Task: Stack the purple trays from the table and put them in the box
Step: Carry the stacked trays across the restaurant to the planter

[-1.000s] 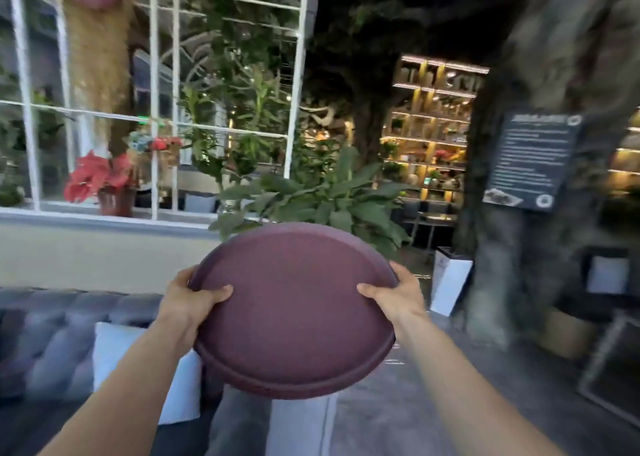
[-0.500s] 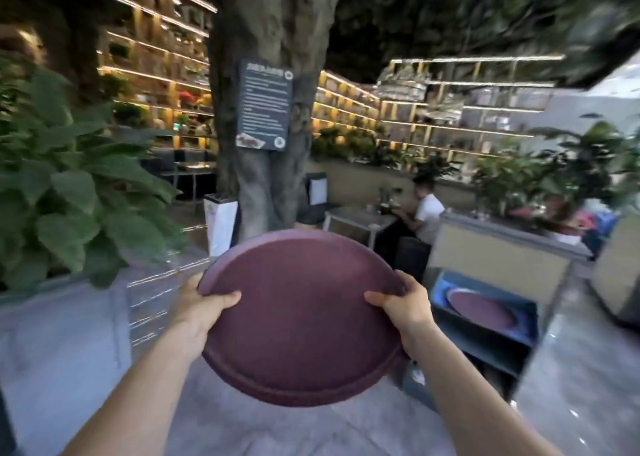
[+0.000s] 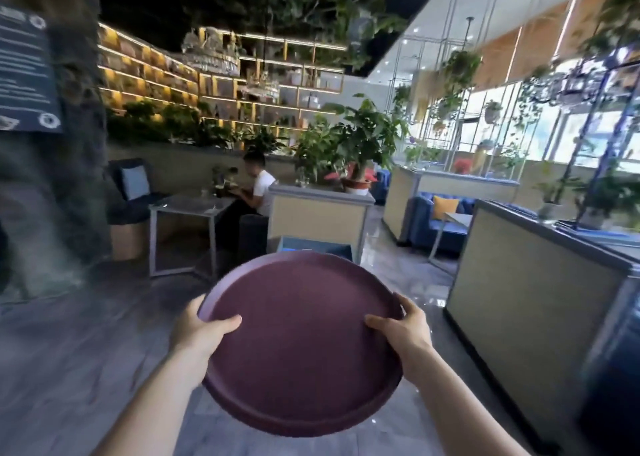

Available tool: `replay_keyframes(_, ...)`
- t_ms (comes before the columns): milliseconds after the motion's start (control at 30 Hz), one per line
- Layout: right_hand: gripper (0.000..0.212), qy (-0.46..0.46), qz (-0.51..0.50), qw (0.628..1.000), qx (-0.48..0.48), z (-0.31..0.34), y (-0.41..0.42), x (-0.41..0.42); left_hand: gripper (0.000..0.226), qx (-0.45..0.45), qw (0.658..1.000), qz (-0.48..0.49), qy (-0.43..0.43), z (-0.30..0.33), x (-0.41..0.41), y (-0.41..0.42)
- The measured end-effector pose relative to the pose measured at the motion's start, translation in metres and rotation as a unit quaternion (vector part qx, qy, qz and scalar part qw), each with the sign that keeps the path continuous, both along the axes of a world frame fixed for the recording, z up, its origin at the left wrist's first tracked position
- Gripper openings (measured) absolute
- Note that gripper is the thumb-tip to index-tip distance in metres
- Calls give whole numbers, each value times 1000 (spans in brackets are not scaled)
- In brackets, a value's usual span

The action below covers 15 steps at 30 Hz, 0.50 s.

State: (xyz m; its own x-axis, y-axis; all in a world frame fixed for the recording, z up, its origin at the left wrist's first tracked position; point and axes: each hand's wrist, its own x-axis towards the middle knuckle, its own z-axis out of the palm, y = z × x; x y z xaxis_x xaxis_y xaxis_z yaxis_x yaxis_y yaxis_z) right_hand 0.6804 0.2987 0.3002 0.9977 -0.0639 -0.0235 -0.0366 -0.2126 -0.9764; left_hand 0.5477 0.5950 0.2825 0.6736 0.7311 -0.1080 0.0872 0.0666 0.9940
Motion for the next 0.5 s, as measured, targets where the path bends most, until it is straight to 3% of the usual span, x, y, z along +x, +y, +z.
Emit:
replay_keyframes(133,106,25,-24,999,15,-20,-40,29,86,4,1000,-28,10,-8,38,-34)
replay_keyframes(333,105,32,-47,998,11,-36,-81,66,73,29,999,-32,22,-10,78,-77)
replay_keyframes(500,108,38,-47,998,18,-54,-106,102,80,17,999,-36,30,-18,110,-99)
